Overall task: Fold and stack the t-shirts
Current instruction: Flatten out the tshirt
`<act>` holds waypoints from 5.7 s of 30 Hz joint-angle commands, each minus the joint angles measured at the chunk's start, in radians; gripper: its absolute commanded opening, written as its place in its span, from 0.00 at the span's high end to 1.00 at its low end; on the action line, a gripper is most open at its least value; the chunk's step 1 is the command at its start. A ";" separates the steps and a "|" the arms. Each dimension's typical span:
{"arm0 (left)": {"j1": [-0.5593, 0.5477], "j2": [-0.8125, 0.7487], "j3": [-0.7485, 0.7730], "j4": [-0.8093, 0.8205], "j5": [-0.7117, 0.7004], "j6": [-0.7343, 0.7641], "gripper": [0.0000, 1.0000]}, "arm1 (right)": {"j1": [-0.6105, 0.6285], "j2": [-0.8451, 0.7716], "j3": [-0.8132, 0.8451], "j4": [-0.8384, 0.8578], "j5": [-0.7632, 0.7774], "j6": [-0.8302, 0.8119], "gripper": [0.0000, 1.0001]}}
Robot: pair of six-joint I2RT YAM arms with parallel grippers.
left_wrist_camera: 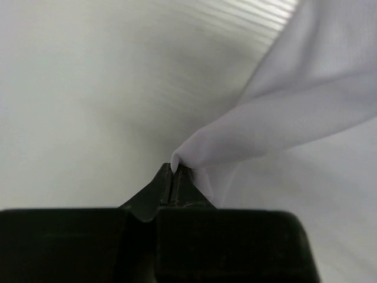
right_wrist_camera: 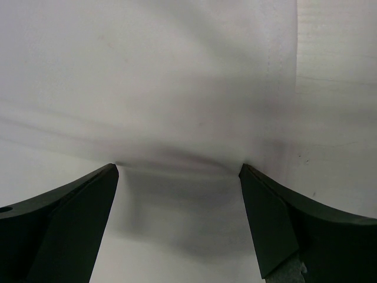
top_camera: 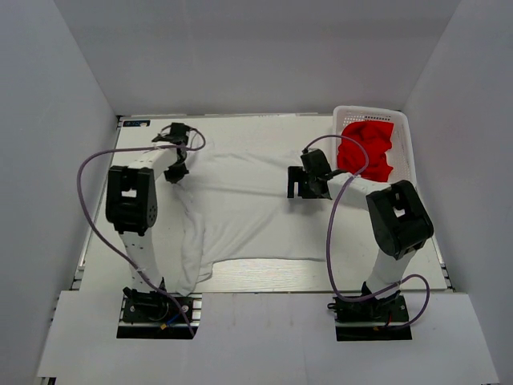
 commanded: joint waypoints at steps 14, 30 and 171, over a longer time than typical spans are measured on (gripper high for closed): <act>0.252 -0.006 0.099 -0.091 -0.085 0.054 0.28 | -0.030 0.030 0.057 -0.068 0.043 0.012 0.10; 0.217 -0.116 0.153 0.043 0.535 0.107 0.00 | 0.023 0.016 0.234 -0.041 0.036 -0.055 0.10; 0.151 -0.168 -0.255 0.051 0.168 -0.178 0.00 | -0.014 0.079 0.008 0.008 0.047 0.158 0.10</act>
